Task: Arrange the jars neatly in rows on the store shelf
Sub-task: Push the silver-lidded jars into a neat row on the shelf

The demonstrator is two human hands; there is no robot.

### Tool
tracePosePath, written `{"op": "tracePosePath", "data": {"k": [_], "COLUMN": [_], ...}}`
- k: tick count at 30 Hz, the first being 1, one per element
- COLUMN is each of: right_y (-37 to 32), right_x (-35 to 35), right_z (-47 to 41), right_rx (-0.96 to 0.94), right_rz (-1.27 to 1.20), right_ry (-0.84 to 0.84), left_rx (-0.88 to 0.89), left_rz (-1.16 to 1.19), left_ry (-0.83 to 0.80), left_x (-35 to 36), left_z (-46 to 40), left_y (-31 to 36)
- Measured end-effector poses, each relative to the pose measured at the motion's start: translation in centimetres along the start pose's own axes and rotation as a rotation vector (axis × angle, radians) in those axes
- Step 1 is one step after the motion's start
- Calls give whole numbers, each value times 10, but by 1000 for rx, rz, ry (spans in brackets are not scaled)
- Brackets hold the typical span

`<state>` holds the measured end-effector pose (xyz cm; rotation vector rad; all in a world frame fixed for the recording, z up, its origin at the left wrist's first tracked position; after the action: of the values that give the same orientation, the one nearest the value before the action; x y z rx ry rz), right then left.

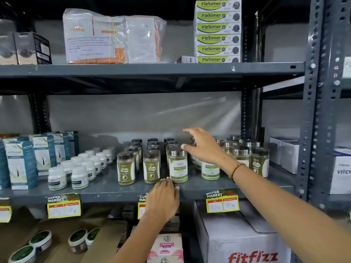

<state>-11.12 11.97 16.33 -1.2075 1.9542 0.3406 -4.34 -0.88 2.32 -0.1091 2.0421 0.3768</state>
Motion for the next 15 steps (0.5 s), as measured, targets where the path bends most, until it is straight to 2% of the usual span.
{"op": "tracePosePath", "data": {"k": [4, 10, 15], "right_y": [8, 22, 31], "right_x": [23, 48, 55], "right_z": [-13, -32, -38], "right_rx": [38, 83, 104], "right_rz": [24, 110, 38], "right_ry": [-139, -234, -214], "left_rx": [-40, -57, -64], "left_rz": [-21, -28, -25], "left_ry": [37, 108, 147], "left_x": [9, 19, 20], "left_z": [-8, -6, -3], "left_y": [1, 2, 3]}}
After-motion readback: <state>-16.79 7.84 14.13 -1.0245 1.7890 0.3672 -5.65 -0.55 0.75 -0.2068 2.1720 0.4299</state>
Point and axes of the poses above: each hand's wrist, its own z-axis away from the middle knuckle, its own x-axis out of the palm, y = z × x, the point moved 5 cm from there along -z, towards the middle knuckle, and after that the axes turned 8 degrees about -x, right-handed, at the moved point
